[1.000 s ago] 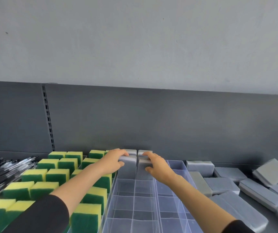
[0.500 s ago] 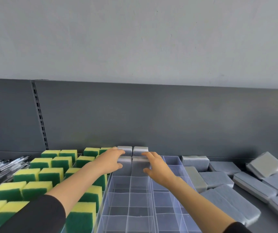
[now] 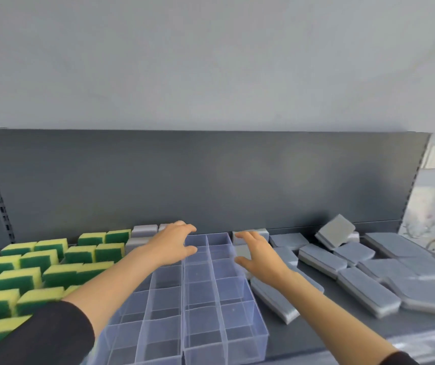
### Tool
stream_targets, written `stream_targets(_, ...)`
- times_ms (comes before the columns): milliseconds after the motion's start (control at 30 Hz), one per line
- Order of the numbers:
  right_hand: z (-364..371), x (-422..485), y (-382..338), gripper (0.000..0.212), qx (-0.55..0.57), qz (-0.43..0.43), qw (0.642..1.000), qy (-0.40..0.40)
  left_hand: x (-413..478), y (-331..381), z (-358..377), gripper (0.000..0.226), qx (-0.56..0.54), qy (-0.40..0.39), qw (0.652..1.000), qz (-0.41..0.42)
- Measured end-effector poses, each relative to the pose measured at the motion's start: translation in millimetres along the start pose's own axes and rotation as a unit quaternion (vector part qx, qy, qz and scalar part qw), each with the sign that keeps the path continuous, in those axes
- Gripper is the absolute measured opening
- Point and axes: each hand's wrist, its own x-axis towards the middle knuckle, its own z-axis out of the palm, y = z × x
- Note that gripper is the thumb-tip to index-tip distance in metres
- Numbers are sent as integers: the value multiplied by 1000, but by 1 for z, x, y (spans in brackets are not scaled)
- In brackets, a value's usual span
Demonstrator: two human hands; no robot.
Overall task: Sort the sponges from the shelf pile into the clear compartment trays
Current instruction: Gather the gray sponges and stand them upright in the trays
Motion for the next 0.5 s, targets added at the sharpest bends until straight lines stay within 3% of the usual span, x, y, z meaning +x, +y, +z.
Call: stream_targets(500,-76,-125,119,51,-40,126,991,23,10,149,63,58,-12,-76,993,85)
